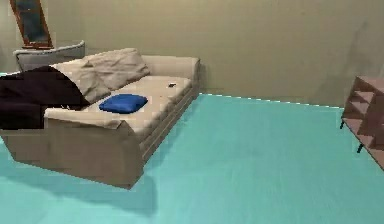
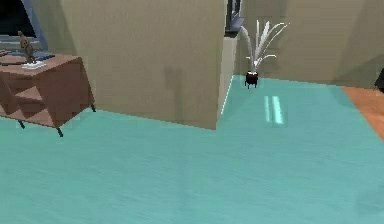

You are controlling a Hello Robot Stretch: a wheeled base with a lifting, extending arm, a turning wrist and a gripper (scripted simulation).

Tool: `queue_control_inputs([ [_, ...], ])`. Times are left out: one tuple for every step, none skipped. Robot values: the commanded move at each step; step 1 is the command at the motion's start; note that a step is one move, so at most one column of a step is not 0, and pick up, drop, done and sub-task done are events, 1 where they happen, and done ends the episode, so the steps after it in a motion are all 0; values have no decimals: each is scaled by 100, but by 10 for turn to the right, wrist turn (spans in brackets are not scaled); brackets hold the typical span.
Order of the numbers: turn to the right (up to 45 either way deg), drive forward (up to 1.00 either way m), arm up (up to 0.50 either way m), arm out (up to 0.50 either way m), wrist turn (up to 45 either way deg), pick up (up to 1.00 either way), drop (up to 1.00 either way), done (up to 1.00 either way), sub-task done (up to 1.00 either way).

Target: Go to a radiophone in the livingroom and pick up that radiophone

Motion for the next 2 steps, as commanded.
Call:
queue_control_inputs([
  [30,0,0,0,0,0,0,0,0],
  [0,100,0,0,0,0,0,0,0],
])
